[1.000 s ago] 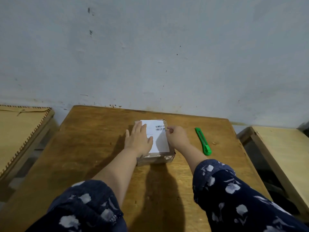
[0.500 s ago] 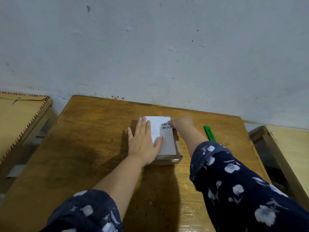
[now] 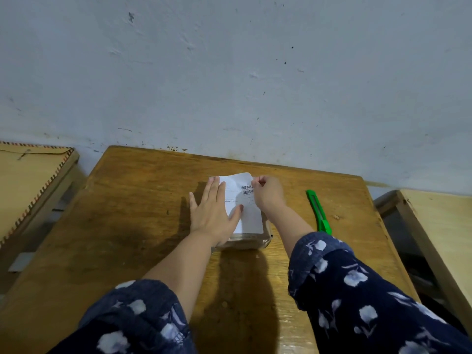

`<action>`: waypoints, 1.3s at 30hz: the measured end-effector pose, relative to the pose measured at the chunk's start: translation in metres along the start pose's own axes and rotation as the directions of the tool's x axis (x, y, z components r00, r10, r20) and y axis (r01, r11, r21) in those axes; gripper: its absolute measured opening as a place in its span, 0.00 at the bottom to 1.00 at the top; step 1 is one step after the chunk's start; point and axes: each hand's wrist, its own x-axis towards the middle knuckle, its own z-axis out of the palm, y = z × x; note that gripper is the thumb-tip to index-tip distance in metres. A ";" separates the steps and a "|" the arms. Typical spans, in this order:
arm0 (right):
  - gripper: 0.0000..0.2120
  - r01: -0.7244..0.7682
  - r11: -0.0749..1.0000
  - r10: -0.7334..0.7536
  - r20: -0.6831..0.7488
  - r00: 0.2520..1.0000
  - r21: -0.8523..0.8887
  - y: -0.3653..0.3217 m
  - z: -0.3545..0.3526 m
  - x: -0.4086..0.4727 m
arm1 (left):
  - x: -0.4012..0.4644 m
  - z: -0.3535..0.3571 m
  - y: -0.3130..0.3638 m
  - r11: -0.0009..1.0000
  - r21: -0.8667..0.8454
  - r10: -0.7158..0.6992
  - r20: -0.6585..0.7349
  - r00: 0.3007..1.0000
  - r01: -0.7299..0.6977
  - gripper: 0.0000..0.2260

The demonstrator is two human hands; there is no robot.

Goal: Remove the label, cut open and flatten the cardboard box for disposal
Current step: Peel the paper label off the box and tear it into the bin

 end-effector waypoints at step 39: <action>0.16 0.080 0.954 -0.091 -0.025 0.996 -0.290 -0.011 -0.018 -0.001 | 0.002 -0.006 0.001 0.995 -0.027 0.094 0.076 0.993 -0.092 0.38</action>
